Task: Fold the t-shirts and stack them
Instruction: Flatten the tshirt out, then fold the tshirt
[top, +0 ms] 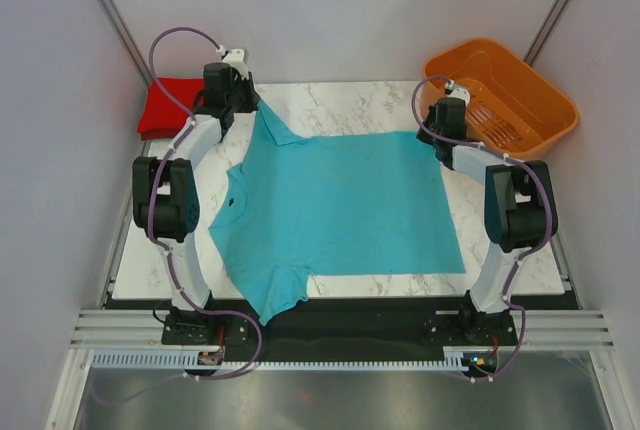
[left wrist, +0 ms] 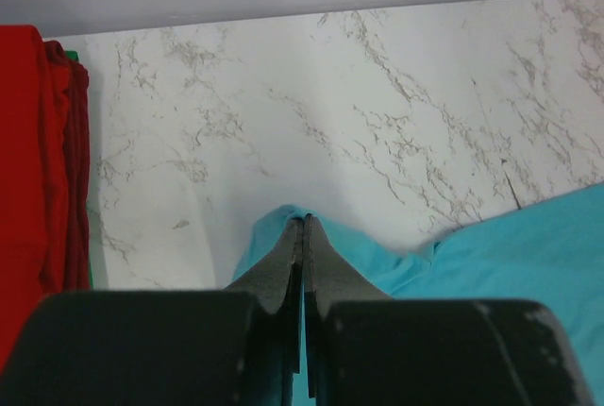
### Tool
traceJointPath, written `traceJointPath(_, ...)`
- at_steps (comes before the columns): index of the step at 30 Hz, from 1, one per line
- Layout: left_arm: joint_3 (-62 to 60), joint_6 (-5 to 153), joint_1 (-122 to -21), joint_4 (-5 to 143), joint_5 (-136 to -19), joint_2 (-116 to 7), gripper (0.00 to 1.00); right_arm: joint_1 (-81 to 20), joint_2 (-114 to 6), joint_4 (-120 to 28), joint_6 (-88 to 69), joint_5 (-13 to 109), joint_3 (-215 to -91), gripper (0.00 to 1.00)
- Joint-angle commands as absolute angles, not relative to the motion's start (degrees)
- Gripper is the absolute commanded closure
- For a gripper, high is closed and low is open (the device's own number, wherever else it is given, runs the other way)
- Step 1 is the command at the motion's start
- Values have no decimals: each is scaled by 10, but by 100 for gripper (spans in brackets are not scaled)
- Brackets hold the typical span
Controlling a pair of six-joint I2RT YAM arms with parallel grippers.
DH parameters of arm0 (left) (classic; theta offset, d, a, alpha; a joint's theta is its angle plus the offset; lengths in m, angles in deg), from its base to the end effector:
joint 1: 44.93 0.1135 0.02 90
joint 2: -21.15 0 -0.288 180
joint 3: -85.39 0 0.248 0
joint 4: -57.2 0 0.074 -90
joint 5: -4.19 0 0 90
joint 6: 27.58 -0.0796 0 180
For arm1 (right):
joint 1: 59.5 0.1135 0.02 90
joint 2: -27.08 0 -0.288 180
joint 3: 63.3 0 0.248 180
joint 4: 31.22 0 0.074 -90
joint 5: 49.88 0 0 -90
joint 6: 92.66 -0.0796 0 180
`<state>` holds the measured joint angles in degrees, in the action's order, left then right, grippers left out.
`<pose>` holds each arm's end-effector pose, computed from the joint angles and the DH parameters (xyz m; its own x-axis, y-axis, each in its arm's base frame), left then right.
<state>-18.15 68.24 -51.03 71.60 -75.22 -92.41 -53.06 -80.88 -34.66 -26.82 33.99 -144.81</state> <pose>0.5135 -0.0696 0.2714 -0.4364 -0.0536 -0.8981 0.2278 0.9591 -0.1679 0.4616 0.0436 0.2007 -0.4598 0.3576 -0.8128 0.1849 0.9338 0.3063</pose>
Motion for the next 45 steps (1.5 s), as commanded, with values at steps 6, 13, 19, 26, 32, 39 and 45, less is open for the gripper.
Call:
traceJointPath(6, -246, 741, -508, 775, -786, -920, 98, -558, -804, -314, -245, 364, -1497, 100)
traceJointPath(13, -243, 788, -506, 894, -825, -883, 98, -560, -763, -315, -246, 363, -1458, 100)
traceJointPath(19, -208, 832, -485, 948, -812, -835, 98, -560, -725, -333, -245, 351, -1435, 100)
traceJointPath(26, -176, 911, -450, 991, -739, -776, 98, -560, -670, -370, -237, 332, -1413, 100)
traceJointPath(32, -128, 934, -450, 1027, -737, -730, 98, -560, -634, -394, -226, 326, -1388, 100)
traceJointPath(39, -39, 960, -450, 1044, -762, -647, 98, -560, -609, -434, -226, 347, -1367, 100)
traceJointPath(45, 34, 964, -450, 1046, -748, -591, 98, -560, -594, -450, -230, 351, -1324, 100)
